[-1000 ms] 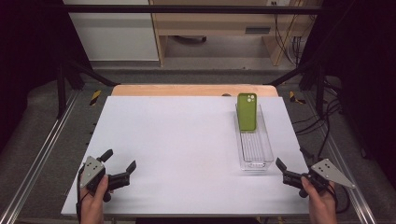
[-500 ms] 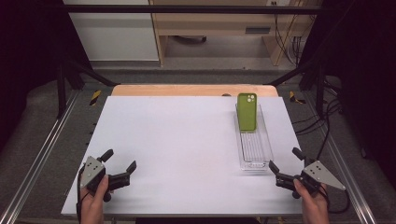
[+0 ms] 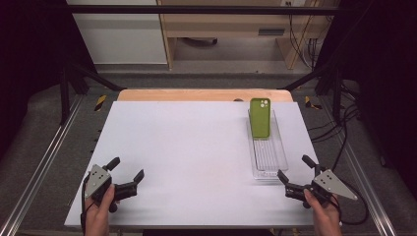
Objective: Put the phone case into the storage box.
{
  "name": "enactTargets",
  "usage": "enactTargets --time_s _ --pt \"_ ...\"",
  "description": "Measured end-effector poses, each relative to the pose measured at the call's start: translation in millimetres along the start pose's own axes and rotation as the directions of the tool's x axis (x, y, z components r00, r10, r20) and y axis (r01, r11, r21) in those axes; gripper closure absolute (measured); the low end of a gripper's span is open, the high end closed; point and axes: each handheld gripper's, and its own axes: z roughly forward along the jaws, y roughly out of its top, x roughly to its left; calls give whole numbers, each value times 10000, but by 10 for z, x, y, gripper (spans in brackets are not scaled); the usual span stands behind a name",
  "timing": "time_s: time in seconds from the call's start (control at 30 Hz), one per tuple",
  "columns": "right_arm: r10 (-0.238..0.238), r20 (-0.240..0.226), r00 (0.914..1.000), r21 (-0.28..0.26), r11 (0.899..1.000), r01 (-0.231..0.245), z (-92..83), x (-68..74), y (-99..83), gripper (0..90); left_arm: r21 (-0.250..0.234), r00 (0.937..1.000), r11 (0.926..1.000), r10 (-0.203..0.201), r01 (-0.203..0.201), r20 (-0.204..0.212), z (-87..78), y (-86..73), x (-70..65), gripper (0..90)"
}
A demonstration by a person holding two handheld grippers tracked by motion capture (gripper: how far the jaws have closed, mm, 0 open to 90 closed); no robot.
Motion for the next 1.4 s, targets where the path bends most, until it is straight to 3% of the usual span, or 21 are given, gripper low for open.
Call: enactTargets --time_s 0.77,1.2,1.4 --pt "64 -462 9989 3 10000 -64 238 156 -7 18 -75 10000 9999 70 -70 56 -2 6 0 20" --pt "176 -393 9991 94 9998 -173 292 143 -73 18 -229 9996 9994 266 -265 22 2 10 -13 21" --pt "400 -208 9990 224 9990 -395 278 102 -124 18 -651 9996 9977 219 -207 175 -17 30 -21 21"
